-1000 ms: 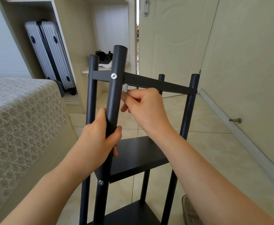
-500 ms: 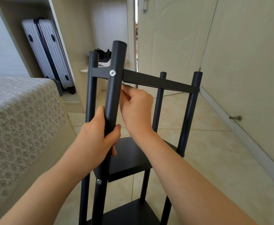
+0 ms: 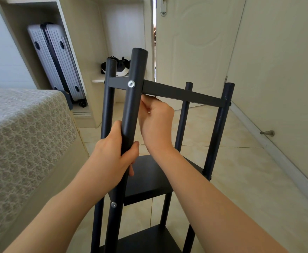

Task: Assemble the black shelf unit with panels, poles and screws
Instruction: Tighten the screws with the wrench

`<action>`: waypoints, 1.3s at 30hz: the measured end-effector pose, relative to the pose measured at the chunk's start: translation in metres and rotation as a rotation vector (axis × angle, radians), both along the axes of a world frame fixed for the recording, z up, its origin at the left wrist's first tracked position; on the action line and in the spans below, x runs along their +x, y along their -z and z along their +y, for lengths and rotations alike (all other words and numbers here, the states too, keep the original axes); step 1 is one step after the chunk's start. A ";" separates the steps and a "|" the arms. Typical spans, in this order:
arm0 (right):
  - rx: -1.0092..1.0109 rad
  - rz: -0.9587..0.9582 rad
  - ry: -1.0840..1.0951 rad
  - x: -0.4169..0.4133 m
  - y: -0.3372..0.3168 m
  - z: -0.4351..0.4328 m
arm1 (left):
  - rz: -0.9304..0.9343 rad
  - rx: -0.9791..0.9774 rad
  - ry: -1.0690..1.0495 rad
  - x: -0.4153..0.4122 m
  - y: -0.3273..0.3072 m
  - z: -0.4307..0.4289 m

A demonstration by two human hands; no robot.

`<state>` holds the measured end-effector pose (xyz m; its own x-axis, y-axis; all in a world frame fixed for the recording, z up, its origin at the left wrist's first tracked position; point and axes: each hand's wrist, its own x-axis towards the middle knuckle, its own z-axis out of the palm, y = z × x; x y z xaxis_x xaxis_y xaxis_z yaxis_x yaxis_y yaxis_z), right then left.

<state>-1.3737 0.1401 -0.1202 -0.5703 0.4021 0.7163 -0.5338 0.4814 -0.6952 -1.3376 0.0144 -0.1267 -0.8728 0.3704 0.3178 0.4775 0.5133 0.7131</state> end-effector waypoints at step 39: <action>0.105 -0.144 -0.052 0.024 -0.010 0.016 | -0.022 0.015 0.004 0.002 -0.003 -0.001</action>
<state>-1.3498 0.1559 -0.1101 -0.6883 0.2971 0.6619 -0.4581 0.5294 -0.7140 -1.3356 0.0139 -0.1236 -0.8781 0.3694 0.3041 0.4637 0.5001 0.7314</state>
